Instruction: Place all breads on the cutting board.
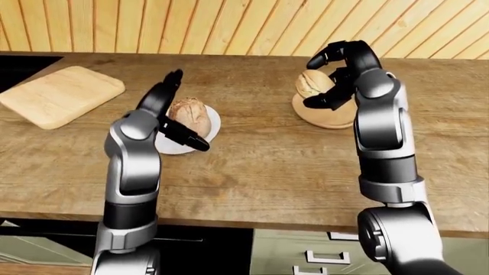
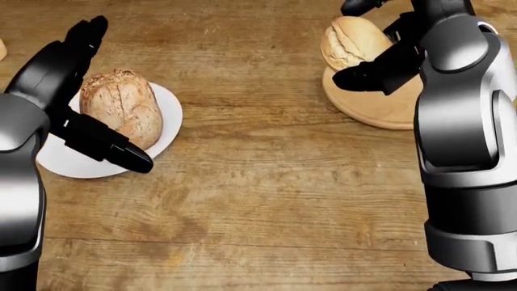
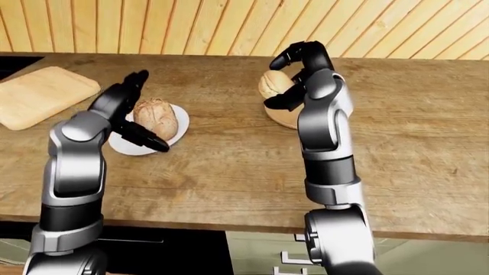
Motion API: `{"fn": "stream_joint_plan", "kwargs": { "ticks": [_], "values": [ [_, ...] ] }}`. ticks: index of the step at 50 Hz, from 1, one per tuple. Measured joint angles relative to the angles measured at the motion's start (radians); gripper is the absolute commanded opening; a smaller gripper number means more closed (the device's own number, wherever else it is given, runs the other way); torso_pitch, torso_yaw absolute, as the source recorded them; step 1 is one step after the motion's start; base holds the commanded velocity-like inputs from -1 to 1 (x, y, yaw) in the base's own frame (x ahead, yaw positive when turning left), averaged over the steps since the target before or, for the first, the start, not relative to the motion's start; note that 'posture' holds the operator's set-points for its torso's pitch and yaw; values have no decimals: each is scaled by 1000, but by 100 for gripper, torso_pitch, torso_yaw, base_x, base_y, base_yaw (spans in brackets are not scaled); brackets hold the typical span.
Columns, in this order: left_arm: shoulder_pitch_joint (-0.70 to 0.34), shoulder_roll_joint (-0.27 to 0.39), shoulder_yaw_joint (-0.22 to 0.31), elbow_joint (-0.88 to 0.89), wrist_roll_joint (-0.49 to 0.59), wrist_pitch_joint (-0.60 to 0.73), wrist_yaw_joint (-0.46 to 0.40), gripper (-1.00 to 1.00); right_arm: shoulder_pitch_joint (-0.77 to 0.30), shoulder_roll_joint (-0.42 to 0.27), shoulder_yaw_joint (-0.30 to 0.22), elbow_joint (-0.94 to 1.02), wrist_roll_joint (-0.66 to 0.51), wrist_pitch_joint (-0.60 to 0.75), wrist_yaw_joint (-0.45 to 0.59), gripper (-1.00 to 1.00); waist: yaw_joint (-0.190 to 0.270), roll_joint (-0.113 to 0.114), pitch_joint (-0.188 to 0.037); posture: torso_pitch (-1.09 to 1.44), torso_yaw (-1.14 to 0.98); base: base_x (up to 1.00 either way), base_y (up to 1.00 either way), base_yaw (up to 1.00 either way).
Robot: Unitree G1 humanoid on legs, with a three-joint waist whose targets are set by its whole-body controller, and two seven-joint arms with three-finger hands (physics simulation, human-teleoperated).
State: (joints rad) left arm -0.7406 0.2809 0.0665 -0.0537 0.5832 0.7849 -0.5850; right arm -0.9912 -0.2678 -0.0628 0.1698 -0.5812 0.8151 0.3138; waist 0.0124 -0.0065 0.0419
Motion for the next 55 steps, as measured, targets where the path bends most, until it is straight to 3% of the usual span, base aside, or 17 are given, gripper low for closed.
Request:
{"fn": "stream_joint_plan", "kwargs": {
  "ticks": [3,12,31,40,46,55],
  "values": [
    [3,0,0,2,10,-5,-6,95,-1,1,1,4,0,0,-2,-100,0,-1,0,0,0,0,0,0],
    [4,-4,2,-10,32,-14,-19,39,7,5,3,5,2,-10,-6,-100,1,-1,-2,0,0,0,0,0],
    [-9,-10,13,-4,56,-54,19,-27,29,6,0,-15,3,-8,-6,-100,0,2,-7,0,0,0,0,0],
    [-86,17,19,-69,37,30,-22,-53,30,-1,-1,-59,3,15,16,-100,-2,-1,5,0,0,0,0,0],
    [-161,57,24,-141,43,100,-66,-100,28,-9,-8,-90,9,31,26,-100,-2,2,4,0,0,0,0,0],
    [-260,104,21,-172,56,201,-135,-100,21,-21,-12,-140,10,59,47,-100,-2,0,13,0,0,0,0,0]
  ]
}}
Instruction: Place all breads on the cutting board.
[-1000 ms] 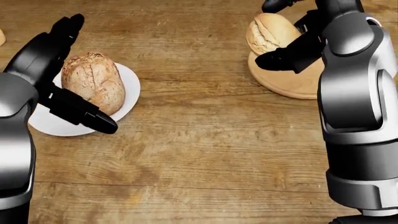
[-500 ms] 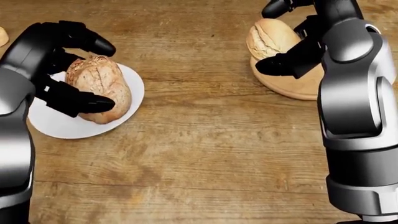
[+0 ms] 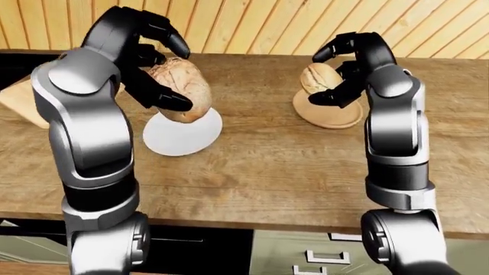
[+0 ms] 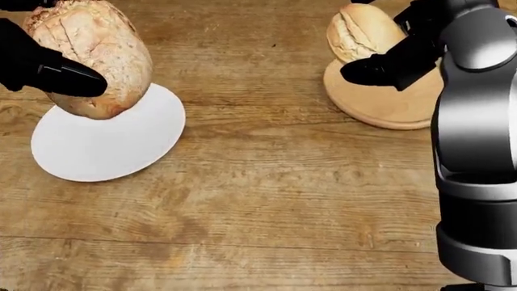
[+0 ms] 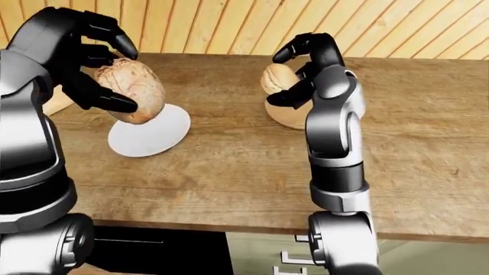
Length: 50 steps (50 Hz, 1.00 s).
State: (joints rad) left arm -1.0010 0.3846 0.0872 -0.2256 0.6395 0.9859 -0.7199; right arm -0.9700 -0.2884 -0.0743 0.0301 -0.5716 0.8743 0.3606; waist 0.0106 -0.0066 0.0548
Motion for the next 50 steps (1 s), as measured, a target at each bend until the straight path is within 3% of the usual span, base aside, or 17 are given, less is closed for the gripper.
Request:
{"fn": "stream_joint_plan", "kwargs": {
  "ticks": [9,16,18,22,29,30,35,37,39,42,44,50],
  "values": [
    [-31,24,8,4,4,20,-24,-100,7,2,11,-12,-9,11,15,-100,-3,4,-2,0,0,0,4,0],
    [-45,26,-2,-6,-2,14,-35,-100,11,3,-2,2,-19,11,11,-100,-16,44,-19,0,0,0,18,0],
    [-48,31,7,-4,-1,7,-31,-100,1,6,1,-6,-20,7,10,-100,-15,74,-22,0,0,0,18,0],
    [-28,41,24,3,10,15,-29,-100,9,24,25,-14,-13,-3,16,-100,-16,64,-17,0,0,0,18,0],
    [-44,41,14,0,13,18,-38,-100,-1,20,11,-5,-12,-1,14,-100,-23,18,-16,0,0,0,16,0],
    [-48,42,14,0,14,17,-39,-100,-3,19,9,-7,-12,-2,12,-100,-19,12,-8,0,0,0,4,0],
    [-47,42,15,-8,19,11,-42,-100,1,17,13,-11,-11,-2,6,-100,10,-42,13,0,0,0,3,0],
    [-37,37,8,-2,21,19,-49,-100,11,17,16,-7,-12,5,11,-100,10,-28,22,0,0,0,7,0],
    [-33,32,-1,13,19,29,-58,-100,19,15,18,10,-13,13,17,-100,-2,-11,7,0,0,0,27,0],
    [-40,31,-8,5,15,30,-67,-100,26,13,10,15,-21,26,22,-100,-12,-33,-22,0,0,0,36,0],
    [-57,39,-2,-7,17,25,-69,-100,12,10,7,3,-27,27,23,-100,-12,-32,-31,0,0,0,42,0],
    [-73,46,5,-32,28,15,-70,-100,-6,8,2,-17,-36,9,19,-100,-18,9,-27,0,0,0,52,0]
  ]
}}
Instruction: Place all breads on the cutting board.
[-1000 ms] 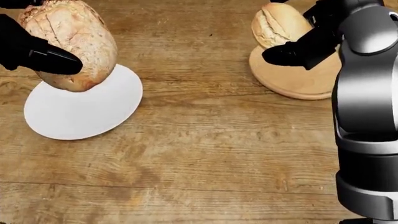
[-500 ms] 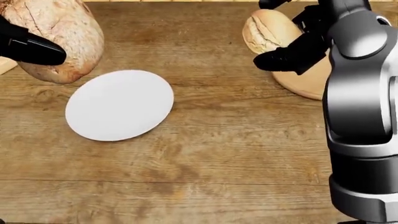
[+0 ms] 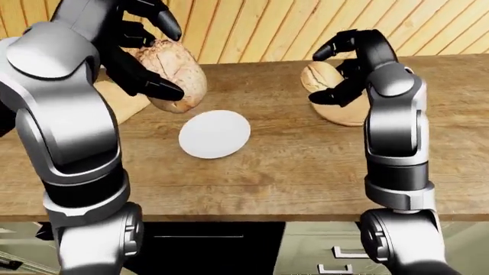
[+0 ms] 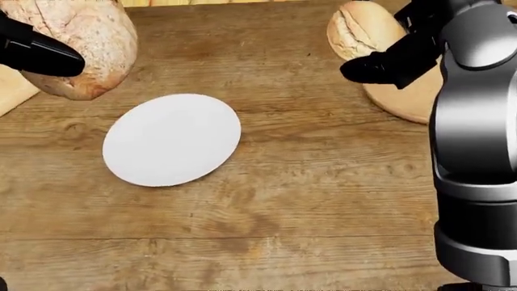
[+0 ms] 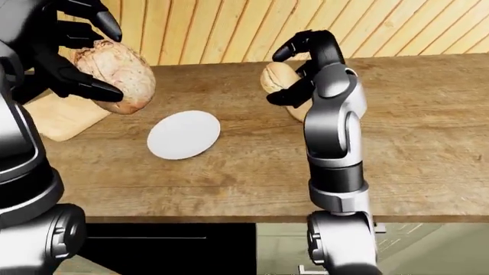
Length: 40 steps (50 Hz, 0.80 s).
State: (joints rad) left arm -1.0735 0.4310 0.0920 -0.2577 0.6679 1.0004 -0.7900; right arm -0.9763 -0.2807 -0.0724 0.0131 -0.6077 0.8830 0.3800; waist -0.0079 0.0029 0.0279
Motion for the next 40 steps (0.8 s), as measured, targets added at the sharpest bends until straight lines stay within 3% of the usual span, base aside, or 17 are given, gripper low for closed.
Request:
{"fn": "stream_joint_plan", "kwargs": {
  "ticks": [3,5,9,15,22,23,24,27,29,32,33,34,37,40],
  "values": [
    [7,-1,-3,6,-1,0,-6,-100,0,2,-1,7,-1,8,3,-100,-11,38,9,0,0,0,54,0],
    [14,1,-1,11,-2,0,-8,-100,-3,5,1,9,0,12,5,-100,-14,83,7,0,0,0,54,0],
    [35,9,20,30,7,8,-4,-100,2,25,31,20,13,12,15,-100,3,65,19,0,0,0,55,0],
    [23,9,13,13,8,2,-5,-100,-11,16,14,13,15,9,12,-100,-7,8,21,0,0,0,56,0],
    [12,15,10,0,17,6,-19,-100,-16,13,16,1,8,12,9,-100,-6,-34,12,0,0,0,56,0],
    [14,8,7,-4,18,5,-20,-100,-10,9,13,0,7,12,9,-100,-14,-20,14,0,0,0,56,0],
    [20,5,0,-5,16,4,-23,-100,-1,10,8,4,5,15,9,-100,-17,-22,14,0,0,0,56,0],
    [24,2,-9,10,10,5,-32,-100,6,12,5,28,3,30,9,-100,-10,-47,-4,0,0,0,56,0],
    [15,7,-2,9,13,5,-33,-100,-8,10,6,20,2,29,8,-100,-6,-26,1,0,0,0,57,0],
    [6,10,5,0,18,-1,-32,-100,-18,9,7,3,0,19,6,-100,-7,32,14,0,0,0,57,0],
    [5,13,8,0,18,-3,-31,-100,-22,11,9,4,0,16,6,-100,-4,63,9,0,0,0,56,0],
    [9,17,13,1,19,-4,-30,-100,-20,19,12,1,-1,15,6,-100,3,68,8,0,0,0,56,0],
    [26,20,29,16,26,7,-26,-100,-6,35,40,12,11,21,19,-100,17,62,16,0,0,0,57,0],
    [18,19,23,11,26,9,-25,-100,-6,32,31,13,17,23,23,-100,4,23,17,0,0,0,56,0]
  ]
}}
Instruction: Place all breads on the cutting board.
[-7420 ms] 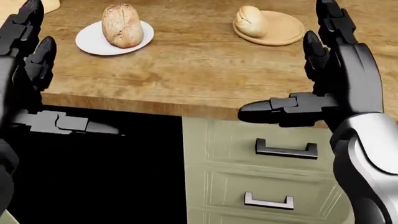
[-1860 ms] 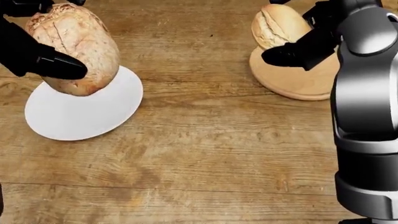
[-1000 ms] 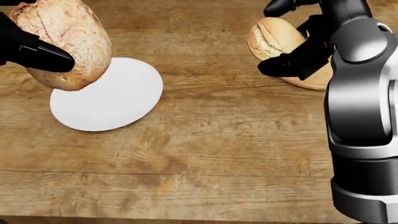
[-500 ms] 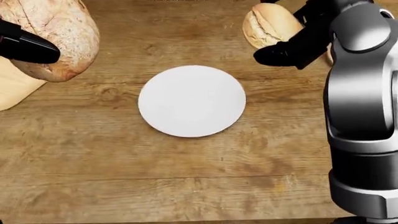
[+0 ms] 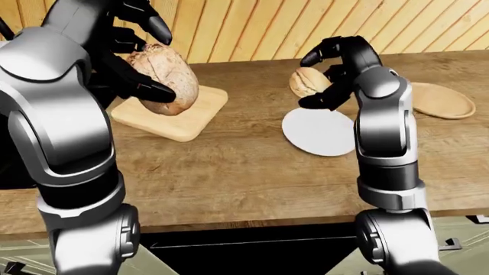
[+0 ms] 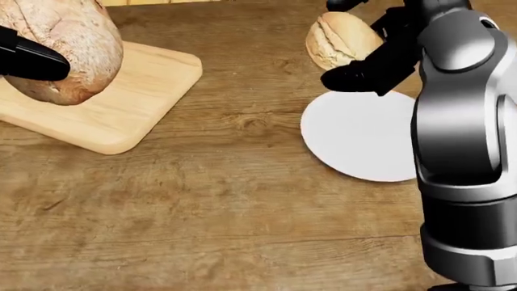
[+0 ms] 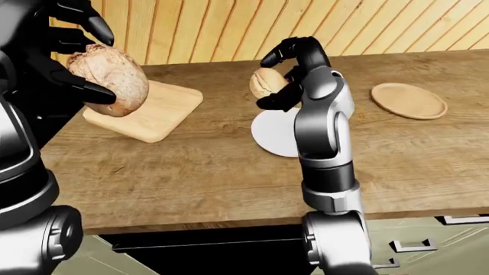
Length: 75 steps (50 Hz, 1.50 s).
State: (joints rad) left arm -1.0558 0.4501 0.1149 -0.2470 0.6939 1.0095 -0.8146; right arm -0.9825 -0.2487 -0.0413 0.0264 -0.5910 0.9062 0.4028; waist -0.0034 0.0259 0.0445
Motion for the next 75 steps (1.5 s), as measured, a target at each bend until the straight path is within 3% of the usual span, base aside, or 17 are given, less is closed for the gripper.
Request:
{"fn": "stream_joint_plan", "kwargs": {
  "ticks": [7,9,12,16,19,24,34,40,50,52,56,63,64,67,68,70,75],
  "values": [
    [-8,-5,-7,-8,-5,-4,-3,-100,-12,-11,-18,-19,-9,-10,-18,-100,-12,-76,-1,0,0,0,56,0],
    [6,-15,-19,-13,-8,-4,-5,-100,4,-13,-27,-16,-10,-8,-22,-100,-22,-61,0,0,0,0,56,0],
    [8,-17,-27,-4,-17,-1,-14,-100,15,-14,-32,11,-5,4,-25,-100,-16,-75,-17,0,0,0,56,0],
    [-4,-14,-16,-14,-13,-7,-4,-100,7,-18,-27,-8,0,-4,-26,-100,-12,-24,-6,0,0,0,56,0],
    [-8,-13,-19,-18,-12,-9,-3,-100,2,-19,-27,-13,1,-7,-25,-100,-12,46,-9,0,0,0,57,0],
    [9,-8,-5,-4,-2,7,-5,-100,18,0,-3,4,22,-4,-15,-100,5,46,-5,0,0,0,33,0],
    [-4,-8,-8,-8,-2,2,-5,-100,-4,-17,-18,-34,15,-10,-24,-100,3,1,-13,0,0,0,12,0],
    [-2,-16,-13,-8,-1,-3,-4,-100,3,-17,-14,-19,24,-5,-27,-100,9,-6,19,0,0,0,5,0],
    [-9,-17,-15,-14,1,-7,-7,-100,15,-17,-19,-24,21,-13,-33,-100,1,-69,-14,0,0,0,30,0],
    [-5,-28,-26,-23,-1,-12,-8,-100,26,-24,-29,-27,15,-13,-36,-100,-12,-54,-11,0,0,0,29,0],
    [2,-31,-33,-11,-9,-10,-17,-100,31,-24,-34,-26,5,0,-38,-100,-11,-84,-21,0,0,0,46,0],
    [-9,-31,-28,-19,3,-7,-13,-100,27,-19,-30,-38,19,-1,-33,-100,-5,-65,-7,0,0,0,89,0],
    [-8,-34,-31,-18,3,-8,-14,-100,30,-22,-31,-36,20,-2,-33,-100,-8,-51,-7,0,0,0,0,0],
    [-23,-32,-34,-21,0,-13,-16,-100,18,-25,-50,-27,28,-3,-47,-100,-29,10,28,0,0,0,0,0],
    [-23,-28,-29,-18,2,-12,-15,-100,9,-24,-49,-27,32,-5,-51,-100,-23,32,25,0,0,0,0,0],
    [-5,-26,-17,-7,8,-9,-13,-100,21,-15,-35,-39,40,-8,-55,-100,-3,-14,41,0,0,0,0,0],
    [-15,-27,-15,9,21,9,-13,-100,-1,-18,-15,-32,67,5,-40,-100,15,-82,34,0,0,0,0,0]
  ]
}}
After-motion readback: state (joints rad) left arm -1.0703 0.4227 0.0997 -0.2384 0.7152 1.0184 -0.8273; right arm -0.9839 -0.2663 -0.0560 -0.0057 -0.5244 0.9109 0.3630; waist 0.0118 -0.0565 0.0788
